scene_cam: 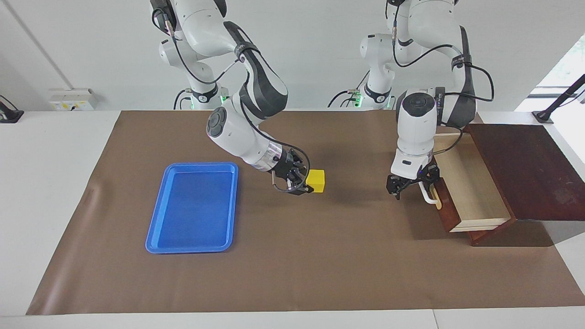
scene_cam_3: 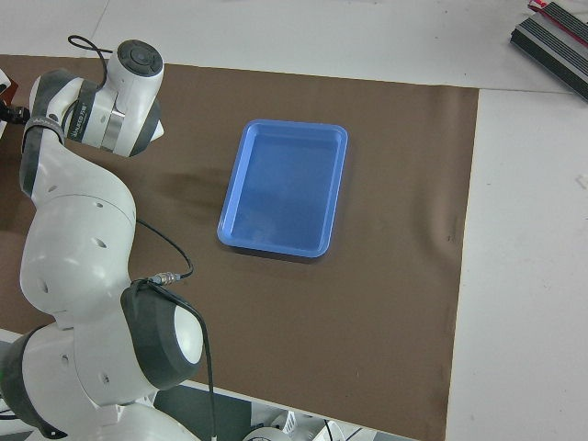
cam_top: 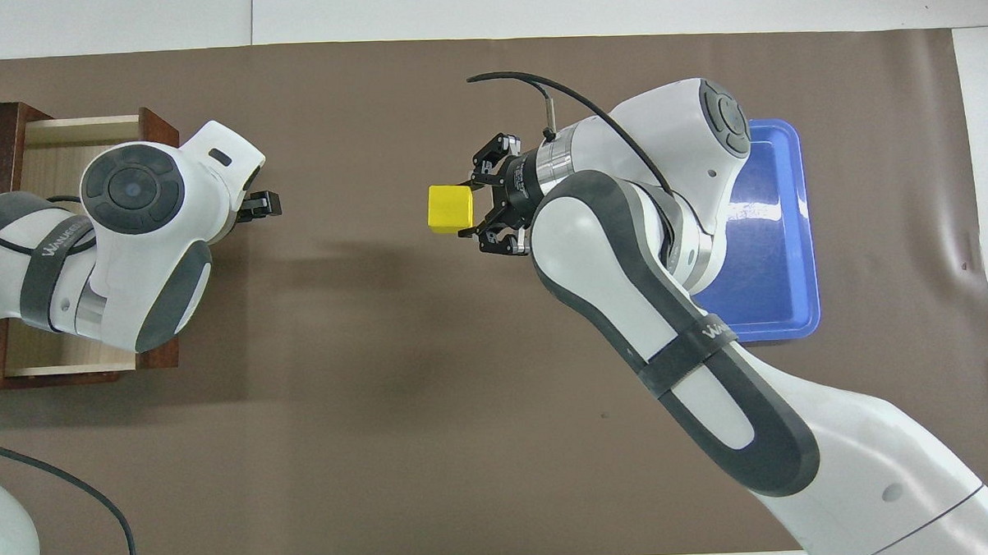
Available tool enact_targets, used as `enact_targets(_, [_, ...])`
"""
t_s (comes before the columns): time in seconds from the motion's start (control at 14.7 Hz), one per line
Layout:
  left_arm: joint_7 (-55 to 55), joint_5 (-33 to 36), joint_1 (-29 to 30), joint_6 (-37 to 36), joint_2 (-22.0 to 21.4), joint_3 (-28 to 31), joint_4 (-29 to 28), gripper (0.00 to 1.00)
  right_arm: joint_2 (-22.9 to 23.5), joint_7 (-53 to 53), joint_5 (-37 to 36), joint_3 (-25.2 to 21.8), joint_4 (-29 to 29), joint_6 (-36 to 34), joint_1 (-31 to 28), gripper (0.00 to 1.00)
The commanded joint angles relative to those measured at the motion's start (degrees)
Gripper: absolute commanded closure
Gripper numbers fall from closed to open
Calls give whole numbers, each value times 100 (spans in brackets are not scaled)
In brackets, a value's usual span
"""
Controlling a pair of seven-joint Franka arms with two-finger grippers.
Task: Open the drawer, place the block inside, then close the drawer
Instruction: 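Pull the drawer open with the left gripper while the right gripper holds the block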
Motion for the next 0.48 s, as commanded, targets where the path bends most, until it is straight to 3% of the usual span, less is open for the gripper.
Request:
enact_targets(0.0, [-80, -158, -152, -193, 90, 21, 218, 0, 8, 209, 36, 14, 18, 74, 16, 100])
enact_targets(0.2, [-71, -175, -204, -1104, 318, -5, 1032, 0, 7, 227, 28, 14, 9, 30, 16, 100])
enact_targets(0.41, [-158, -701, -362, -1783, 424, 21, 1667, 0, -1, 227, 28, 14, 18, 12, 16, 100])
